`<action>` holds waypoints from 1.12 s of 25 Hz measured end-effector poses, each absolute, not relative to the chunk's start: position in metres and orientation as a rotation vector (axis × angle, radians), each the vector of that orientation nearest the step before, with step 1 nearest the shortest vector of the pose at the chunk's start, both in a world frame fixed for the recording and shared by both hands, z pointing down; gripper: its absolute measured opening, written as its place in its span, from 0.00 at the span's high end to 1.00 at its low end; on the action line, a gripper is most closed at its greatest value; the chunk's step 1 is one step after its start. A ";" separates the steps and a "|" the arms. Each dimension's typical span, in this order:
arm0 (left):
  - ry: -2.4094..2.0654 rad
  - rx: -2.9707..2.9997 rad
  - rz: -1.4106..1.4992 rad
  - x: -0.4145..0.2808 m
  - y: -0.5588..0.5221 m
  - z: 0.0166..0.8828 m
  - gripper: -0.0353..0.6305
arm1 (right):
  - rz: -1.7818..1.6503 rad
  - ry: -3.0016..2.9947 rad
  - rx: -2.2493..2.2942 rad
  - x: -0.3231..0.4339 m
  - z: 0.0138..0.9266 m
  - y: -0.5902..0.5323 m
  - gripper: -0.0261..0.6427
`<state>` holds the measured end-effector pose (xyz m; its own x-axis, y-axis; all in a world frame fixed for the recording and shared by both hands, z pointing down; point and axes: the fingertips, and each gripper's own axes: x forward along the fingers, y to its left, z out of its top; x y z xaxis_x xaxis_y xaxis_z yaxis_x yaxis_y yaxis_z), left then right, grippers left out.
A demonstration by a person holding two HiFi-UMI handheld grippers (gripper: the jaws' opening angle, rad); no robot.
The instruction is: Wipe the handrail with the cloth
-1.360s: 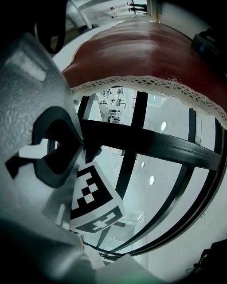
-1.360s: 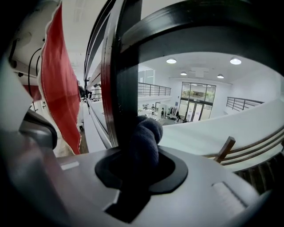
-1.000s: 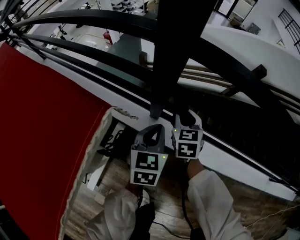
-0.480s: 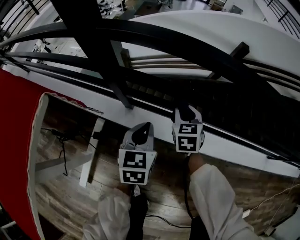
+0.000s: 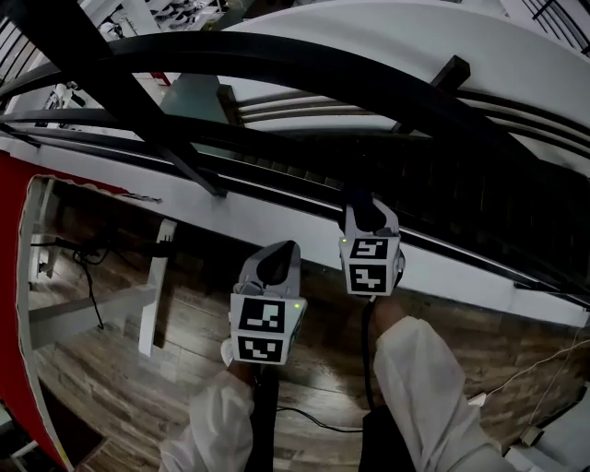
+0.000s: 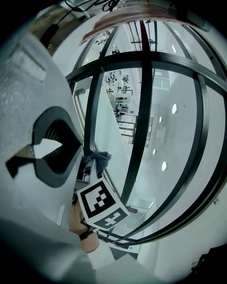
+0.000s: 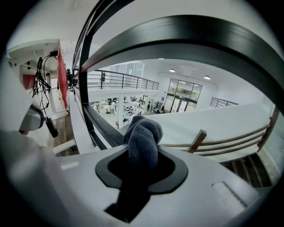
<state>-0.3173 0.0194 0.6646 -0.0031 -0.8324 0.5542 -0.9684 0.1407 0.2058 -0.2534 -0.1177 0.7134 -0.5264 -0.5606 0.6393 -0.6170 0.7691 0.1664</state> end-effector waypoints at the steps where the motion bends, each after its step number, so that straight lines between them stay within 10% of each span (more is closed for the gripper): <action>1: -1.858 1.718 0.320 -0.310 0.019 0.668 0.94 | 0.105 -2.258 0.873 -0.247 0.714 -0.119 0.82; 28: -1.776 1.811 0.284 -0.109 -0.067 0.675 0.94 | 0.118 -2.242 0.960 -0.037 0.710 -0.191 0.82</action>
<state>-0.1086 -0.0675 0.6749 0.0908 -0.8424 0.5311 -0.9660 0.0551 0.2526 -0.0370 -0.1913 0.7104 -0.4921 -0.6063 0.6247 -0.6685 0.7228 0.1749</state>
